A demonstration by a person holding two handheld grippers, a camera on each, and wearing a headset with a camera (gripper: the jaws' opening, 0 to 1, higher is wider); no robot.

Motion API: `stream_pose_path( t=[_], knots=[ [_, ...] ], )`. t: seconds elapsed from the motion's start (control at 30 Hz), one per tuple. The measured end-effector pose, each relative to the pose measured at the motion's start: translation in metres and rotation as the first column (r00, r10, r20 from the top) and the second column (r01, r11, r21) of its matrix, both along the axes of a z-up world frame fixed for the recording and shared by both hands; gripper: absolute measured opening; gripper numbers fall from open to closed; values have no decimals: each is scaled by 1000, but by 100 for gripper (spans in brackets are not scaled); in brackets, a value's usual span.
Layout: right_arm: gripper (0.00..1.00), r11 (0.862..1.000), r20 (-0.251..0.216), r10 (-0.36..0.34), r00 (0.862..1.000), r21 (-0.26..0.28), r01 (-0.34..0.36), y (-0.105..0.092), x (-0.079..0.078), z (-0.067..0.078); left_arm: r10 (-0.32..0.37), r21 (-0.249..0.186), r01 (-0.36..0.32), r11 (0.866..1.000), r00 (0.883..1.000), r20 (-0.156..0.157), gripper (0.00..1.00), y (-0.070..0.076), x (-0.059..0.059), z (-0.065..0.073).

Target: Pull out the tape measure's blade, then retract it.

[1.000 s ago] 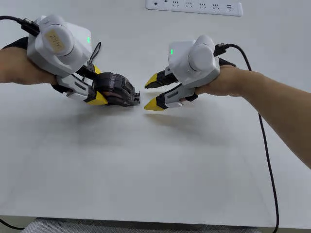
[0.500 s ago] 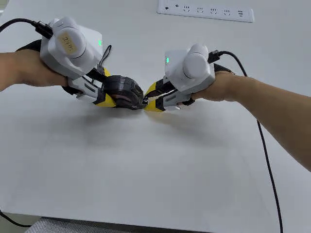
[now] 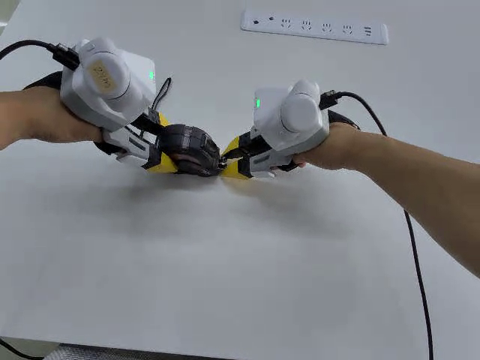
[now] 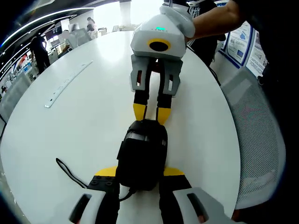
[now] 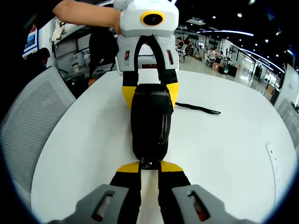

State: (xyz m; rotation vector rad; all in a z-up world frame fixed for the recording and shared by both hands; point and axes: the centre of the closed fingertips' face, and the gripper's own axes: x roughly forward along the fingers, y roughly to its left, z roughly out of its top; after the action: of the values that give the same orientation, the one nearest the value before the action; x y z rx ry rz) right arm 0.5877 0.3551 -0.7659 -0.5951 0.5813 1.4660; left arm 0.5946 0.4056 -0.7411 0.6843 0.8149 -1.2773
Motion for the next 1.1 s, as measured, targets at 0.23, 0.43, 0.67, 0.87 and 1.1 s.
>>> stream_pose_path(
  t=[0.23, 0.43, 0.67, 0.87, 1.1],
  knots=[
    [11, 1000, 11, 12, 1000, -1, -12, -1, 0, 1, 1, -3, -1, 1000, 1000, -1, 29, 0, 0, 0],
    [11, 1000, 14, 14, 1000, -7, -14, -3, 0, 1, 3, -4, -3, 1000, 1000, -1, 29, 0, 0, 0],
    [11, 1000, 24, 19, 1000, -9, -19, -7, 0, 1, 7, -6, -7, 1000, 1000, -4, 29, -1, 0, 0],
    [11, 1000, 28, 25, 999, -11, -24, -12, 0, 2, 7, -4, -7, 1000, 1000, -3, 29, 0, 0, 0],
    [11, 1000, 28, 26, 999, -13, -26, -18, -1, 2, 4, -3, -4, 1000, 1000, -2, 29, 0, 0, 0]
  ],
)
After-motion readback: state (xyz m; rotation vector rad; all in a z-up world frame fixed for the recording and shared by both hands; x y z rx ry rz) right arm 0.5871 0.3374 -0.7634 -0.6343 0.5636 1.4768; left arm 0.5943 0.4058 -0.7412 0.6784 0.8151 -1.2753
